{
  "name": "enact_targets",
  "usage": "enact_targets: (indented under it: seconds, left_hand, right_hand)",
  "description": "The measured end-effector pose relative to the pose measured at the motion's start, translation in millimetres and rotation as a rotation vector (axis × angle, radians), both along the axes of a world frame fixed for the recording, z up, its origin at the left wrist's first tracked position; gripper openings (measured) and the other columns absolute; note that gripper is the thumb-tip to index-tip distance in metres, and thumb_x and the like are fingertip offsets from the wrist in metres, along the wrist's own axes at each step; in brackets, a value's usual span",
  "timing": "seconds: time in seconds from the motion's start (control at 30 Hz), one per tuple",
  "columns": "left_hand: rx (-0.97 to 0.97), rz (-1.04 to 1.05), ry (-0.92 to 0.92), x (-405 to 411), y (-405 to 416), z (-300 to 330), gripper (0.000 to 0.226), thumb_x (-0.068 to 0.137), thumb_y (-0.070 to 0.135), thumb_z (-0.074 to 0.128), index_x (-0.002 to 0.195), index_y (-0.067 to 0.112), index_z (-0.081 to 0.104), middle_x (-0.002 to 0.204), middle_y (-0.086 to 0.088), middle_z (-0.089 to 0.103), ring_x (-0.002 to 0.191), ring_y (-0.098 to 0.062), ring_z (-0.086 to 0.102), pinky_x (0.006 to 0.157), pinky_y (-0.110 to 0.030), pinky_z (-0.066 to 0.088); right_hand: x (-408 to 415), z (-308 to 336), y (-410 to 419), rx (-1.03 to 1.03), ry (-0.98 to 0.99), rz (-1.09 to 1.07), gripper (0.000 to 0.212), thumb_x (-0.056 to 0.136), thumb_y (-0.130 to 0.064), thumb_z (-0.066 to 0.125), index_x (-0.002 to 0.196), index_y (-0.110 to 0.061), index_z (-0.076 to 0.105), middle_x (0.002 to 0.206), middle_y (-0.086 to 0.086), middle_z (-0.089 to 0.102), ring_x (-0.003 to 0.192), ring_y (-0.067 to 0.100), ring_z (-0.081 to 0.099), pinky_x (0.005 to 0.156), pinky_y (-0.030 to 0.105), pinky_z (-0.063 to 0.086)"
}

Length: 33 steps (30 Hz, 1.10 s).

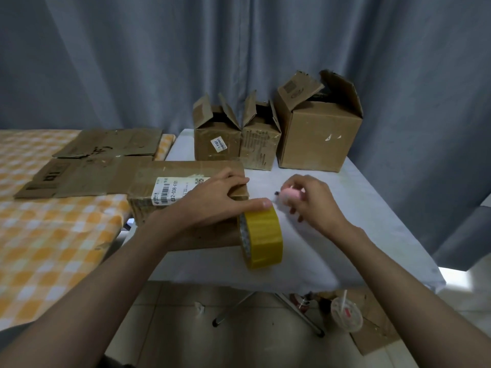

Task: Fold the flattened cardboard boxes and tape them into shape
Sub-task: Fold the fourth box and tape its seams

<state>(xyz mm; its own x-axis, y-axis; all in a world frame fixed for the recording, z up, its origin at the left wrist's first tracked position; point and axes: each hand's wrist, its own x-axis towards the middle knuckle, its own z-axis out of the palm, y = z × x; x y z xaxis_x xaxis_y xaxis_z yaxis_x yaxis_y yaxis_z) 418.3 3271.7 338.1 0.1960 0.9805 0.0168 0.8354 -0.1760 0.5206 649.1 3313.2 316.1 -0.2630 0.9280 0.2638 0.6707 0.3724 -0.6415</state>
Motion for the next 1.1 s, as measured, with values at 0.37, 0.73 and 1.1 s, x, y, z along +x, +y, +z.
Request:
enact_targets:
  seconds: [0.37,0.73,1.1]
  left_hand:
    - [-0.024,-0.027,0.029,0.2,-0.6,-0.7,0.13,0.043,0.106,0.038,0.151,0.035,0.033,0.15,0.023,0.026,0.125,0.001,0.03,0.096,-0.027,0.029]
    - [-0.024,-0.031,0.023,0.3,-1.9,0.7,0.128,0.045,0.105,0.039,0.151,0.034,0.034,0.149,0.022,0.028,0.125,0.0,0.031,0.095,-0.026,0.029]
    - [-0.046,-0.022,0.029,1.3,-2.2,2.5,0.135,0.04,0.107,0.037,0.153,0.033,0.031,0.151,0.023,0.026,0.129,-0.003,0.032,0.096,-0.027,0.029]
  right_hand:
    - [-21.6,28.7,-17.0,0.158,0.124,0.341,0.018,0.089,-0.003,0.07,0.102,-0.014,0.074,0.1,-0.008,0.072,0.093,0.006,0.065,0.076,0.013,0.049]
    - [-25.2,21.4,-13.6,0.212,0.106,0.353,0.022,0.087,-0.004,0.071,0.096,-0.024,0.075,0.091,-0.027,0.067,0.094,-0.003,0.063,0.077,0.009,0.048]
    - [-3.2,16.8,3.9,0.227,-0.062,0.277,0.015,0.089,-0.01,0.072,0.096,-0.023,0.074,0.092,-0.016,0.073,0.088,-0.004,0.065,0.073,0.012,0.048]
